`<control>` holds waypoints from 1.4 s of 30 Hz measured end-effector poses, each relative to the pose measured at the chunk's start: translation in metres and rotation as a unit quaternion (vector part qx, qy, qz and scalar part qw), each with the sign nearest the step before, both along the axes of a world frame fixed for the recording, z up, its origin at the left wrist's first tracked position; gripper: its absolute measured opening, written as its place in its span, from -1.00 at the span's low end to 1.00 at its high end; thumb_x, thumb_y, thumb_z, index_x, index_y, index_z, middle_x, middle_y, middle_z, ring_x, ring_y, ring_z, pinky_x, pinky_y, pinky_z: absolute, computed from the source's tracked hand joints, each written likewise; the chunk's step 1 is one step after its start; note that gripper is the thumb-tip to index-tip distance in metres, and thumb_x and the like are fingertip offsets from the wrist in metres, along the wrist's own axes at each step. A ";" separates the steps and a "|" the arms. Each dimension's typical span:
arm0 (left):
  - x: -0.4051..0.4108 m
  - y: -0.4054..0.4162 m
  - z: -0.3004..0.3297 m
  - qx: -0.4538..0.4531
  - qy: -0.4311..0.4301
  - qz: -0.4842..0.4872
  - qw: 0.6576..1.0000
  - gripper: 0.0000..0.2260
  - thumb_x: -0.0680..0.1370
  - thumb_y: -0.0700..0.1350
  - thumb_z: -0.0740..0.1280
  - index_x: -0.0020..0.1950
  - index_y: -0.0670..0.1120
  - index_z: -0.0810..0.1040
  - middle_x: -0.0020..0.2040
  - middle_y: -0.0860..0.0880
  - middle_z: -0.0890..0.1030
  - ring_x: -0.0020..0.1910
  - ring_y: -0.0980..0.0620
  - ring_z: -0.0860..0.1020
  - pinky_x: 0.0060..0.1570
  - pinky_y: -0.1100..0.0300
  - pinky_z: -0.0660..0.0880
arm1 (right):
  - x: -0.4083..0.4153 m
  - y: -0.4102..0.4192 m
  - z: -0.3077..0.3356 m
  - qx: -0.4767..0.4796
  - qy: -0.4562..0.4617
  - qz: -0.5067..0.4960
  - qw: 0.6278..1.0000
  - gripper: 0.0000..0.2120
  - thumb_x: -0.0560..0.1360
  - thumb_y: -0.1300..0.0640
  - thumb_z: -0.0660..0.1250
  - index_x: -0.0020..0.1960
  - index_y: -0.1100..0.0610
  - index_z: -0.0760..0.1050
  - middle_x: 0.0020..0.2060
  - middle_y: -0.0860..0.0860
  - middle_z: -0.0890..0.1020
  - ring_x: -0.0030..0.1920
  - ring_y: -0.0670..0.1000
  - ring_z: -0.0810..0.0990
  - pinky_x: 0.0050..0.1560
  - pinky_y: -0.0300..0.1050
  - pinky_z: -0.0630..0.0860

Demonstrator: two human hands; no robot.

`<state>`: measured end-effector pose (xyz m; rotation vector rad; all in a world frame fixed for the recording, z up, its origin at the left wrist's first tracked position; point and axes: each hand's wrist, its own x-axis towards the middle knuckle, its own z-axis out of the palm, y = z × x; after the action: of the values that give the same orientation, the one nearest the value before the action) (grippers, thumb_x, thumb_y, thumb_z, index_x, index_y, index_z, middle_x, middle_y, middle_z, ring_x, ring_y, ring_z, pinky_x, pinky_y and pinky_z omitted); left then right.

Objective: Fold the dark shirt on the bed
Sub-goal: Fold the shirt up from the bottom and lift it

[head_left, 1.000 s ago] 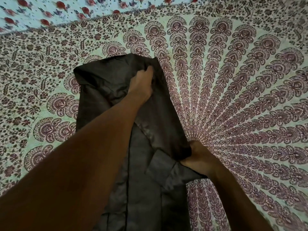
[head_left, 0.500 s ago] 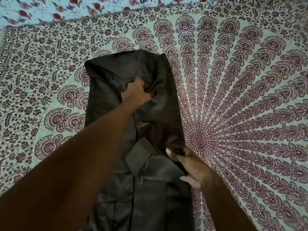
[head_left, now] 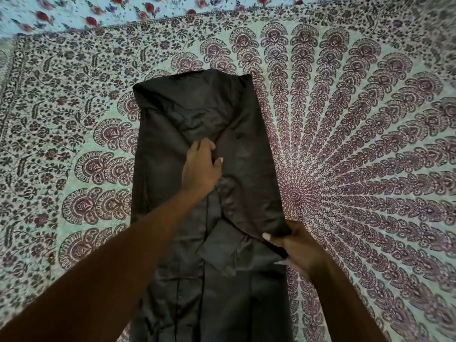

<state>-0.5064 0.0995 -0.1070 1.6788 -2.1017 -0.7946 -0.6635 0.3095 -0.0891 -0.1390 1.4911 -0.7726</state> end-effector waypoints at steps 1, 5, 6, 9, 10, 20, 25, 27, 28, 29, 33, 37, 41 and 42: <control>0.005 0.012 0.001 0.000 -0.003 -0.002 1.000 -0.80 0.52 -0.08 0.42 0.07 -0.06 0.46 0.01 -0.07 0.52 0.05 -0.12 0.53 0.00 -0.04 0.55 | -0.001 0.002 0.000 -0.001 0.007 0.003 1.000 -0.74 0.49 0.36 0.44 0.14 0.14 0.64 0.03 0.13 0.74 0.10 0.19 0.70 0.10 0.41 0.57; 0.024 0.069 0.005 0.071 -0.005 0.001 0.997 -0.85 0.52 0.01 0.41 -0.05 0.03 0.45 -0.22 0.01 0.59 -0.14 -0.07 0.60 -0.14 0.00 0.58 | 0.000 0.009 0.002 -0.002 0.017 0.017 1.000 -0.73 0.50 0.45 0.38 0.13 0.22 0.62 0.01 0.18 0.73 0.09 0.19 0.70 0.10 0.32 0.61; 0.029 0.083 0.004 0.096 -0.005 -0.016 0.995 -0.84 0.52 0.06 0.41 -0.06 0.04 0.47 -0.26 0.05 0.60 -0.18 -0.02 0.61 -0.17 0.03 0.58 | 0.000 0.010 0.001 0.000 0.017 0.013 1.000 -0.75 0.51 0.46 0.36 0.13 0.25 0.61 0.01 0.20 0.73 0.09 0.20 0.70 0.08 0.28 0.63; 0.042 0.120 0.003 0.163 0.032 -0.090 0.982 -0.77 0.52 0.17 0.41 -0.07 0.03 0.57 -0.29 0.11 0.61 -0.26 0.13 0.60 -0.19 0.13 0.57 | -0.001 0.016 0.003 0.009 0.020 0.003 1.000 -0.71 0.43 0.52 0.41 0.11 0.33 0.59 -0.01 0.24 0.72 0.06 0.21 0.71 0.00 0.11 0.68; 0.046 0.129 0.004 0.184 0.051 -0.109 0.975 -0.76 0.51 0.18 0.43 -0.05 0.02 0.60 -0.30 0.11 0.60 -0.27 0.16 0.59 -0.18 0.16 0.56 | -0.001 0.018 0.004 0.007 0.025 0.009 1.000 -0.67 0.37 0.55 0.43 0.09 0.34 0.60 -0.02 0.24 0.72 0.04 0.21 0.72 0.01 0.10 0.67; 0.070 0.170 0.015 0.210 -0.056 -0.357 0.908 -0.83 0.54 0.03 0.41 0.04 -0.01 0.54 -0.04 0.07 0.43 0.12 -0.02 0.51 0.00 0.22 0.39 | 0.016 0.044 0.007 0.035 0.045 0.008 0.998 -0.61 0.45 0.49 0.40 0.14 0.11 0.54 0.05 0.06 0.64 -0.11 0.16 0.68 -0.15 0.08 0.68; 0.067 0.209 0.054 0.237 0.014 -0.394 0.888 -0.70 0.53 0.23 0.36 0.04 0.03 0.56 -0.17 0.08 0.61 -0.20 0.16 0.57 -0.24 0.16 0.52 | 0.024 0.058 0.015 -0.033 -0.007 -0.027 0.999 -0.52 0.37 0.63 0.33 0.17 0.22 0.57 0.05 0.23 0.71 0.02 0.25 0.70 0.04 0.24 0.63; 0.069 0.225 0.049 0.259 0.017 -0.264 0.929 -0.62 0.56 0.31 0.26 -0.11 0.00 0.56 -0.29 0.06 0.57 -0.21 0.14 0.58 -0.20 0.11 0.53 | 0.027 0.064 0.014 -0.036 -0.029 -0.057 0.997 -0.55 0.40 0.63 0.29 0.20 0.29 0.55 0.00 0.24 0.72 -0.02 0.22 0.71 -0.07 0.12 0.68; 0.071 0.230 0.040 0.240 0.002 -0.190 0.952 -0.62 0.59 0.28 0.23 -0.17 0.00 0.52 -0.32 0.06 0.54 -0.17 0.08 0.59 -0.18 0.10 0.53 | 0.029 0.068 0.013 -0.030 -0.025 -0.059 0.998 -0.57 0.43 0.63 0.26 0.21 0.32 0.55 0.00 0.23 0.72 -0.05 0.19 0.72 -0.12 0.05 0.68; 0.073 0.234 0.029 0.216 -0.018 -0.132 0.967 -0.68 0.60 0.22 0.24 -0.18 0.02 0.50 -0.31 0.07 0.54 -0.15 0.02 0.60 -0.17 0.10 0.54 | 0.030 0.072 0.012 -0.024 -0.021 -0.052 0.998 -0.59 0.46 0.62 0.24 0.21 0.32 0.55 0.01 0.23 0.71 -0.04 0.17 0.71 -0.14 0.01 0.67; 0.071 0.237 0.016 0.255 -0.037 -0.030 0.966 -0.72 0.55 0.12 0.38 0.20 0.04 0.54 0.00 0.10 0.63 -0.11 0.10 0.61 -0.10 0.24 0.50 | 0.034 0.088 0.018 -0.050 -0.088 -0.058 0.993 -0.64 0.52 0.57 0.22 0.22 0.30 0.55 0.09 0.24 0.69 0.06 0.17 0.70 -0.11 0.03 0.68; 0.059 0.246 0.030 0.411 0.161 0.089 0.893 -0.92 0.56 -0.05 0.44 -0.02 0.02 0.56 -0.07 0.09 0.65 -0.19 0.19 0.61 -0.26 0.38 0.46 | 0.041 0.103 0.031 -0.110 -0.177 -0.103 0.973 -0.63 0.54 0.55 0.19 0.29 0.33 0.50 0.15 0.31 0.66 0.10 0.19 0.70 -0.04 0.01 0.68; 0.067 0.257 0.038 0.440 0.270 0.110 0.849 -0.90 0.56 -0.24 0.41 0.07 -0.19 0.65 -0.11 -0.04 0.71 -0.30 0.25 0.66 -0.38 0.43 0.47 | 0.043 0.109 0.027 -0.075 -0.111 -0.152 0.979 -0.74 0.57 0.49 0.23 0.20 0.30 0.54 0.13 0.28 0.67 0.08 0.18 0.70 -0.11 0.04 0.69; 0.070 0.260 0.038 0.433 0.273 0.102 0.853 -0.89 0.56 -0.25 0.40 0.08 -0.17 0.64 -0.10 -0.03 0.71 -0.26 0.24 0.67 -0.35 0.42 0.49 | 0.042 0.110 0.025 -0.063 -0.082 -0.148 0.984 -0.79 0.57 0.46 0.25 0.13 0.28 0.55 0.12 0.27 0.68 0.10 0.20 0.70 -0.10 0.10 0.69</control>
<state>-0.4365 0.3592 -0.0689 1.6839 -1.1793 -2.0548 -0.6217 0.4191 -0.0637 0.0526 1.3208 -1.0919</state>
